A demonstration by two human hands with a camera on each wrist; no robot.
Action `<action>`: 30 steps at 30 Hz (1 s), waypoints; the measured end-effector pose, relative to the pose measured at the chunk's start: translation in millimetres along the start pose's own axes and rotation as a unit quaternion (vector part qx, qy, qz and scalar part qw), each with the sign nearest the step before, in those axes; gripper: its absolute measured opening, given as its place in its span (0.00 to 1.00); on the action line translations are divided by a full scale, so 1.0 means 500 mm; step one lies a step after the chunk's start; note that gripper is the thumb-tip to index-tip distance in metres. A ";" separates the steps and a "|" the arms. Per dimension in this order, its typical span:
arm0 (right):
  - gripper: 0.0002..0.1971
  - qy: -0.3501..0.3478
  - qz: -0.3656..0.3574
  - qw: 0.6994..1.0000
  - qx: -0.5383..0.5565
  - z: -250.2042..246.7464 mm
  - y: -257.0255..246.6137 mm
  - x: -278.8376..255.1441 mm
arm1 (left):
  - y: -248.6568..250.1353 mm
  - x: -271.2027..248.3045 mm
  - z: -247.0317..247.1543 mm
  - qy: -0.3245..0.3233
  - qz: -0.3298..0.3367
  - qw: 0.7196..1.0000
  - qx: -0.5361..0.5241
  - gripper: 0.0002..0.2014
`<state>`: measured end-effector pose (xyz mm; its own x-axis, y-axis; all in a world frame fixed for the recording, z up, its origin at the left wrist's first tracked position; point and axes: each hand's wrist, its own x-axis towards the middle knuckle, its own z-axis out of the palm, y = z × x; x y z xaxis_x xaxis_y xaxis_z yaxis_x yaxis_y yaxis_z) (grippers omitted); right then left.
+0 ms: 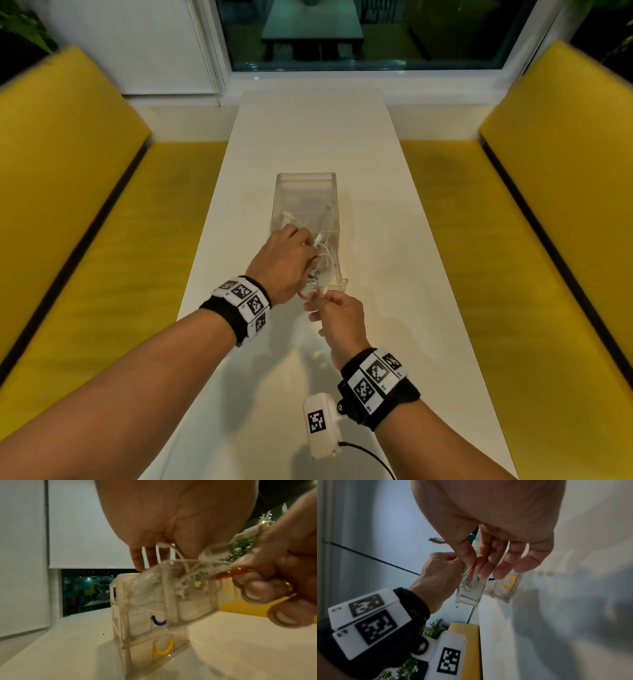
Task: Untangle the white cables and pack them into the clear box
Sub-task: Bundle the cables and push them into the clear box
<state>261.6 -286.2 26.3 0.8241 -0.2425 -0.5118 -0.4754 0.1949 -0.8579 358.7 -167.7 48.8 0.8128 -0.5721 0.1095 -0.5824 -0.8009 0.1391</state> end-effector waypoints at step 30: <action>0.08 -0.011 -0.011 1.000 0.002 -0.003 0.004 -0.002 | 0.042 -0.011 0.005 -0.022 -0.017 0.998 0.062 0.30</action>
<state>259.5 -287.2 25.1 0.8408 -0.2257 -0.4921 -0.4564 0.1933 -0.8685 342.1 -182.1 48.6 0.8328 -0.5500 0.0631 -0.5520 -0.8336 0.0190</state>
